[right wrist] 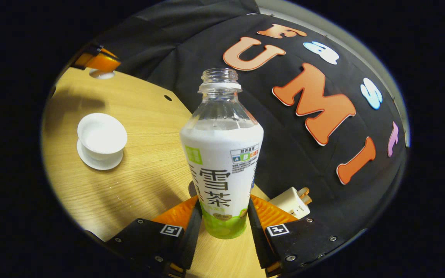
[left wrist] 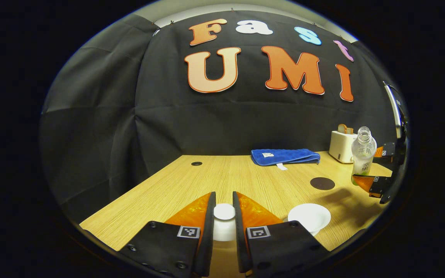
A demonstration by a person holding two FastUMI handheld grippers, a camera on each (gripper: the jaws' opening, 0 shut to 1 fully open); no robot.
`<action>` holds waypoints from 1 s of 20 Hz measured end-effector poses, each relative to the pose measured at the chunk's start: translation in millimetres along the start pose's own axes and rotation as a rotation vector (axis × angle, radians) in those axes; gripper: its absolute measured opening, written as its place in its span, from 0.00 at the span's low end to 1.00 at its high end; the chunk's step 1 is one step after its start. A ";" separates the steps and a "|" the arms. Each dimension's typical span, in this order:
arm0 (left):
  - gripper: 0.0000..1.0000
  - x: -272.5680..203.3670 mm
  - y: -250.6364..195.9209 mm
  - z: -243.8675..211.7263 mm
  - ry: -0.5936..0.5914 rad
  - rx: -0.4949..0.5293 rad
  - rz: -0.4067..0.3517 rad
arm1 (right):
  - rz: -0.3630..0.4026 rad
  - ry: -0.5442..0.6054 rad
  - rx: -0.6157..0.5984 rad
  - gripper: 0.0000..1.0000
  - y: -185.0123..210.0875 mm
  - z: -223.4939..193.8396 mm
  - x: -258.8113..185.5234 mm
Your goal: Open the teacup lid with one hand, grasp the water bottle and pour water into the teacup with the other hand; after pouring, place the water bottle on the coaster and then close the teacup lid.
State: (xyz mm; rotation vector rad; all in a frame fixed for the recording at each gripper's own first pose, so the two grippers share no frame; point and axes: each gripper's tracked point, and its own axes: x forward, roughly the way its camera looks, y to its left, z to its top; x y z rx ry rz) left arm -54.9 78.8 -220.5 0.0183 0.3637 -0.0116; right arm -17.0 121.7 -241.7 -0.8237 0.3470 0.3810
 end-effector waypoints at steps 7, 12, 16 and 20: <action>0.30 -3.2 11.7 -7.6 0.009 -0.015 0.011 | -0.028 -0.058 -0.221 0.64 8.9 25.2 5.3; 0.30 -3.7 18.2 -11.1 0.012 -0.021 0.018 | -0.059 -0.090 -0.367 0.64 11.7 32.8 7.2; 0.30 -5.4 19.7 -15.4 0.023 -0.024 0.016 | -0.097 -0.119 -0.497 0.64 9.2 35.1 8.6; 0.29 -6.2 21.3 -18.5 0.028 -0.025 0.015 | -0.115 -0.137 -0.540 0.64 8.2 38.4 10.2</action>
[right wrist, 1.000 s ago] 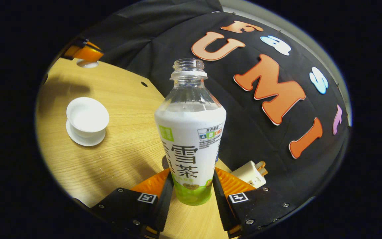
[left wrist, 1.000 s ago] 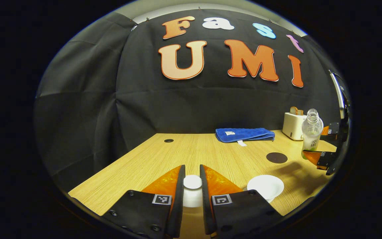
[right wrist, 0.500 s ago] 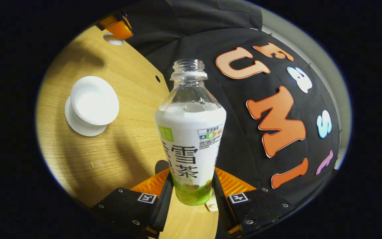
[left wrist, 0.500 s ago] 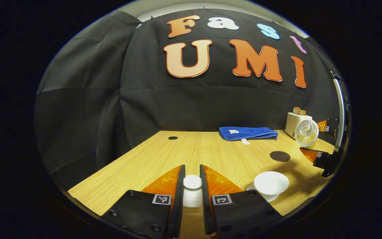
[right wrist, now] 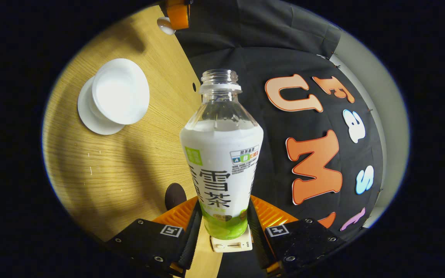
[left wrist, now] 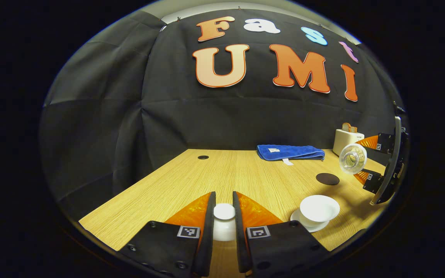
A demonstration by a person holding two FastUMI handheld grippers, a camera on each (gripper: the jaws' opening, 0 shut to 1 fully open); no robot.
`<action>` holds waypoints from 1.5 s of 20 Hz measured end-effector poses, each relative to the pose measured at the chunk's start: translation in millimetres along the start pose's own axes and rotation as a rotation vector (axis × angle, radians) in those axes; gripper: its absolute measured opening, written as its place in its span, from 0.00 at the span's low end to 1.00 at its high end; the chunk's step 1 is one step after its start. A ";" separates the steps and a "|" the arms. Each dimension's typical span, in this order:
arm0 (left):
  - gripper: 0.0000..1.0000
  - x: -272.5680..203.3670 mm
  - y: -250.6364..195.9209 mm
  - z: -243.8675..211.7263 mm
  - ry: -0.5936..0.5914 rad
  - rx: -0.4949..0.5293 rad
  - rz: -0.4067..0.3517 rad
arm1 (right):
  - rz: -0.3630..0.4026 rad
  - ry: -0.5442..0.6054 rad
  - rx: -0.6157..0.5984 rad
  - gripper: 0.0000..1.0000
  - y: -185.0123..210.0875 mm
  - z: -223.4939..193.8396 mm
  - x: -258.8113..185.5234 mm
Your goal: Open the teacup lid with one hand, grasp the water bottle and pour water into the teacup with the other hand; after pouring, place the water bottle on the coaster and then close the teacup lid.
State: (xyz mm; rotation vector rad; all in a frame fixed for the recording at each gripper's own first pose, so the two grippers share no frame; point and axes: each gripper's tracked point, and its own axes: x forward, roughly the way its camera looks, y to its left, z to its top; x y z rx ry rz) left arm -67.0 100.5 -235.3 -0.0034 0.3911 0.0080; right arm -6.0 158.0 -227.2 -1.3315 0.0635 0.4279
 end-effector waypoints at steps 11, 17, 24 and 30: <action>0.30 -4.1 3.0 -3.1 0.005 -0.005 -0.004 | -0.081 -0.064 -0.194 0.64 -5.1 6.0 -0.9; 0.30 -5.3 5.8 -2.6 0.008 -0.001 -0.004 | -0.112 -0.093 -0.282 0.64 -7.9 11.5 -3.7; 0.30 -5.2 4.9 -0.7 0.005 0.002 -0.006 | -0.161 -0.122 -0.350 0.64 -13.6 13.6 -2.3; 0.29 -5.4 6.6 0.5 0.006 -0.003 -0.004 | -0.202 -0.149 -0.416 0.64 -22.8 15.3 2.1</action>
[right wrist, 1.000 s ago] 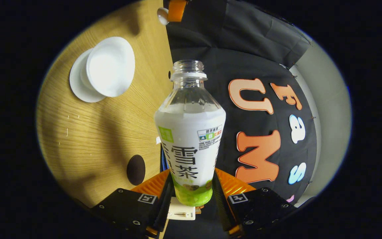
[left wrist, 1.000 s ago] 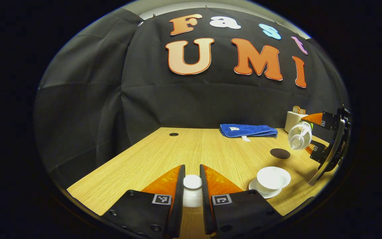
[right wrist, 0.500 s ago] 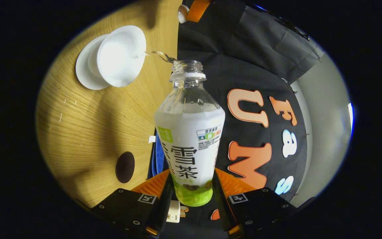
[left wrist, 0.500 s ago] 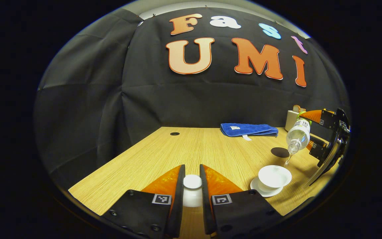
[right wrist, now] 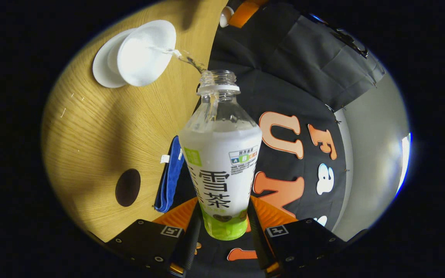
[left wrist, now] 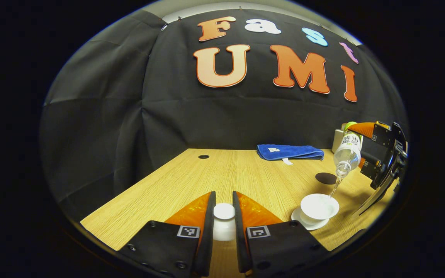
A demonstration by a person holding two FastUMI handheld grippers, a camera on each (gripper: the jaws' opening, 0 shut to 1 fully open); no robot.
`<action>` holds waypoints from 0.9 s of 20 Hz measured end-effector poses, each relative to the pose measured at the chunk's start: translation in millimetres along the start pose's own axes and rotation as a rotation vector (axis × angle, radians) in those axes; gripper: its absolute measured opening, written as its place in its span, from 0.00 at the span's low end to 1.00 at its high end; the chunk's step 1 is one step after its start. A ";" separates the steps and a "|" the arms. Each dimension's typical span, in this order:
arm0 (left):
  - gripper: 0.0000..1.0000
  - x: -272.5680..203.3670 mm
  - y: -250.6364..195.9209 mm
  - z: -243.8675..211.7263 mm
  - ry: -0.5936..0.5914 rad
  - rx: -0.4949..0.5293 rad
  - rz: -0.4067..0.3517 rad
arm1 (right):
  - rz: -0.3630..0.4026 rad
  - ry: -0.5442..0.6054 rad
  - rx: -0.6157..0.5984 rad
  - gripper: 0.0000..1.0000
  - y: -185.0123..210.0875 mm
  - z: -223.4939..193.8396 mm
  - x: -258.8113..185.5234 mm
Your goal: Open the teacup lid with one hand, grasp the water bottle and pour water into the teacup with the other hand; after pouring, place the water bottle on the coaster and then close the teacup lid.
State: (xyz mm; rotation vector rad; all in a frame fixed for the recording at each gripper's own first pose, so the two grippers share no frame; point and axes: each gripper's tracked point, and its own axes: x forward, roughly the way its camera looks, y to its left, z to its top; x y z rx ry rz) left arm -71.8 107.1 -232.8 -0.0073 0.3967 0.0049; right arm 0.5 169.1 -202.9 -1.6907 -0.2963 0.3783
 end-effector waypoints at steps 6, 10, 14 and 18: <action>0.30 -0.4 4.2 -2.1 0.006 0.001 0.010 | -0.069 -0.012 -0.055 0.64 -16.3 1.2 3.1; 0.30 -1.7 7.3 -3.7 0.010 -0.002 0.015 | -0.107 -0.029 -0.083 0.64 -32.8 -3.4 13.3; 0.30 -0.9 8.3 -2.4 0.006 -0.004 0.016 | -0.141 -0.046 -0.112 0.64 -44.1 0.1 13.5; 0.30 -2.1 6.8 -1.3 0.005 -0.006 0.013 | -0.163 -0.062 -0.153 0.64 -51.3 1.7 17.8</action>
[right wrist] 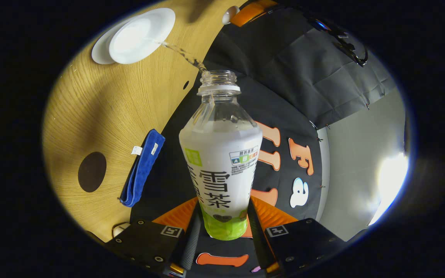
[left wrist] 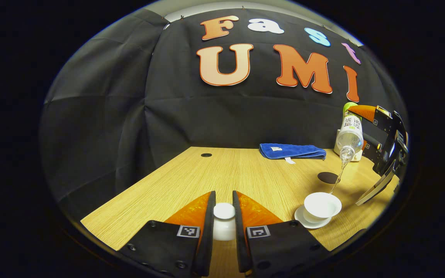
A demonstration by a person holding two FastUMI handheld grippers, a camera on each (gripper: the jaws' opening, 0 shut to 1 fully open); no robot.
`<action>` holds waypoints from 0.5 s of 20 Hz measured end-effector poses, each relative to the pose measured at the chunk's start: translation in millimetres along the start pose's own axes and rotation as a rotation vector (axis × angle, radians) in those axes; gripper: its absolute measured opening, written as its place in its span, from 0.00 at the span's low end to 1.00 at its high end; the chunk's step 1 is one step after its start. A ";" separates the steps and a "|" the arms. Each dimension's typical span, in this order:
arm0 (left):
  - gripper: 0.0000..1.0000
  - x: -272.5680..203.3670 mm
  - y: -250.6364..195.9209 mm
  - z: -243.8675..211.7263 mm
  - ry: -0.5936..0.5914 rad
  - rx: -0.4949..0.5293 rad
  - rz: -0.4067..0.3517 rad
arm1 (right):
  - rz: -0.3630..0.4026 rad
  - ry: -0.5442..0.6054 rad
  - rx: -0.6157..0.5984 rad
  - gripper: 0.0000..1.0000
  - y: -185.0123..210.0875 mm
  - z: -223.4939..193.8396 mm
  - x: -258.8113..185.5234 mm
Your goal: Open the teacup lid with one hand, grasp the water bottle and pour water into the teacup with the other hand; after pouring, place the water bottle on the coaster and then close the teacup lid.
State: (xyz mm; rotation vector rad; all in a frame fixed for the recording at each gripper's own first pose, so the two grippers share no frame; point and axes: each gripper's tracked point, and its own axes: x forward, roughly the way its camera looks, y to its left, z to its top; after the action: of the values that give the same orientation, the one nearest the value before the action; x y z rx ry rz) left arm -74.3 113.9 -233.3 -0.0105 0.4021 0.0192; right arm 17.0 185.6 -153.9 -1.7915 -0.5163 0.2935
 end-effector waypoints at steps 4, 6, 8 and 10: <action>0.30 0.4 0.1 0.0 0.001 0.001 -0.001 | -0.030 -0.021 -0.027 0.64 -8.3 4.1 4.3; 0.30 -0.2 0.2 1.5 -0.002 0.002 -0.003 | -0.049 -0.033 -0.048 0.64 -11.6 6.4 1.2; 0.30 -1.6 0.2 2.7 -0.002 0.004 -0.003 | -0.065 -0.046 -0.064 0.64 -14.0 8.4 0.4; 0.30 -1.3 0.3 1.2 -0.001 0.003 -0.003 | -0.081 -0.060 -0.083 0.64 -16.5 9.5 -0.9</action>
State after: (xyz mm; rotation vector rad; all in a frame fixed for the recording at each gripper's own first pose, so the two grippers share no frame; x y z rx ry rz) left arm -75.0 114.2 -231.6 -0.0077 0.4008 0.0156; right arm 8.7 196.7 -140.8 -1.8411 -0.6507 0.2734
